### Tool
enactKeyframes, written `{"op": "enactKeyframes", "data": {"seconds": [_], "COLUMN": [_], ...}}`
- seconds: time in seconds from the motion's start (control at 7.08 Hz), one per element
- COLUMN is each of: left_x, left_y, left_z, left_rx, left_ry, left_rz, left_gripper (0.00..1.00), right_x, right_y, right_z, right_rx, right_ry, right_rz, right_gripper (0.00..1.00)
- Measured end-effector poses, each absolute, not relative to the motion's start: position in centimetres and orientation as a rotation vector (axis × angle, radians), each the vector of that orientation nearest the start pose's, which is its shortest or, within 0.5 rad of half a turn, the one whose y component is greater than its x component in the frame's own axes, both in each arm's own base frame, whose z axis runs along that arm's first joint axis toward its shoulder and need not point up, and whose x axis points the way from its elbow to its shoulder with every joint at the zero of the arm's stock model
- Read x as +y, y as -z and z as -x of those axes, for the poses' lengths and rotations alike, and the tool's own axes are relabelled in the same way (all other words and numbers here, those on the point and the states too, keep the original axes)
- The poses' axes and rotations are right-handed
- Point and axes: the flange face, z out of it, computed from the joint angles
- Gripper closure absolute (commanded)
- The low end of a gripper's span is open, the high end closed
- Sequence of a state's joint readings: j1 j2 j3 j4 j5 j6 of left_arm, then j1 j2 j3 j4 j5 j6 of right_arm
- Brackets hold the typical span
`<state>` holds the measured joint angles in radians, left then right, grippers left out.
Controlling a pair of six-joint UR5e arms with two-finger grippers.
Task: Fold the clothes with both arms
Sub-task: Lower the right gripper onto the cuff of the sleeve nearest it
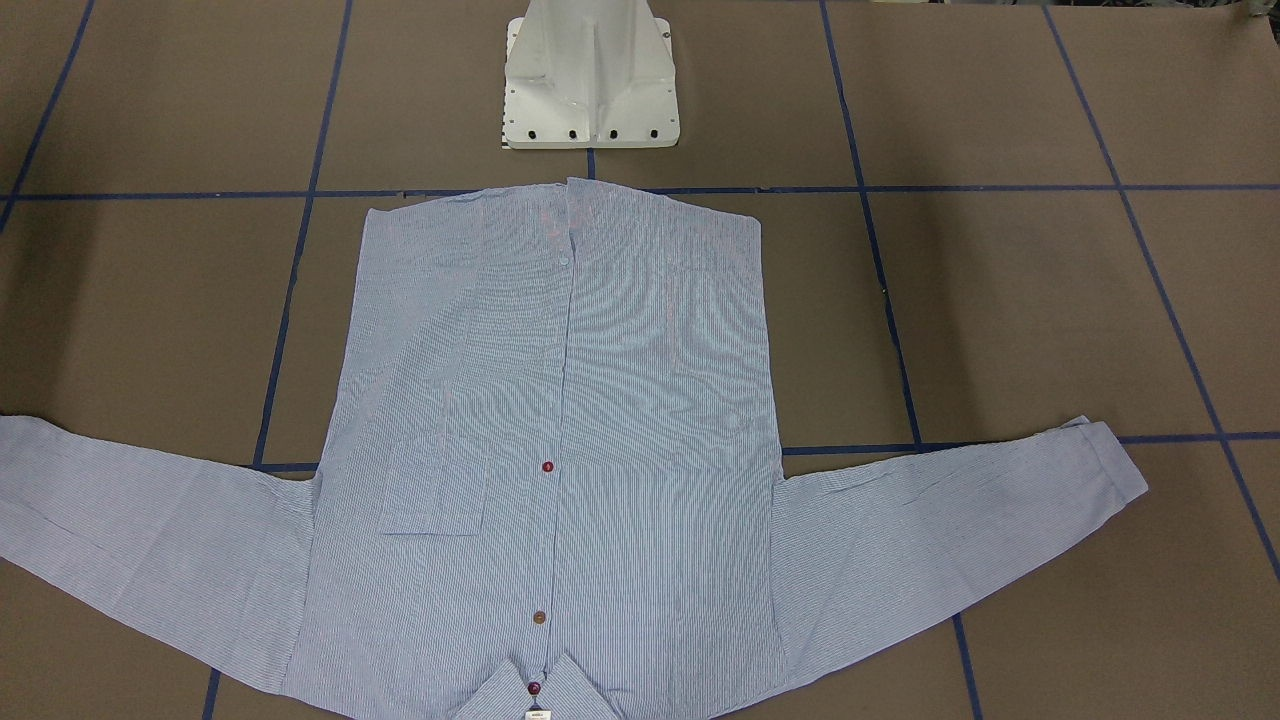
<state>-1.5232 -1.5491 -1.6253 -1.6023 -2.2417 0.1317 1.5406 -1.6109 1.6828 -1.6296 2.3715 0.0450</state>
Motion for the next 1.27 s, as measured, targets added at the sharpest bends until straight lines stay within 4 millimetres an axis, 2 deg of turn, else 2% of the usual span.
{"op": "enactKeyframes", "data": {"seconds": [0.14, 0.57, 0.71, 0.85, 1.27], "left_x": [-49.5, -52.3, -52.2, -51.5, -51.4], "left_y": [-63.5, -57.4, -56.7, -56.5, -54.8], "left_z": [4.9, 4.5, 4.2, 3.8, 3.4], "left_rx": [0.667, 0.692, 0.726, 0.766, 0.814], "left_ry": [-0.199, -0.25, -0.273, -0.297, -0.3], "left_rz": [-0.114, -0.249, -0.301, -0.354, -0.434], "left_gripper": [0.0, 0.0, 0.0, 0.0, 0.0], "right_x": [-48.0, -50.8, -51.4, -51.8, -53.2], "right_y": [-62.8, -61.2, -61.3, -62.1, -67.6], "right_z": [-4.6, -3.7, -2.8, -1.3, 1.4], "right_rx": [-0.801, -0.809, -0.818, -0.823, -0.849], "right_ry": [-0.011, 0.007, -0.005, -0.018, 0.012], "right_rz": [0.02, -0.025, -0.037, -0.047, -0.12], "right_gripper": [0.0, 0.0, 0.0, 0.0, 0.0]}}
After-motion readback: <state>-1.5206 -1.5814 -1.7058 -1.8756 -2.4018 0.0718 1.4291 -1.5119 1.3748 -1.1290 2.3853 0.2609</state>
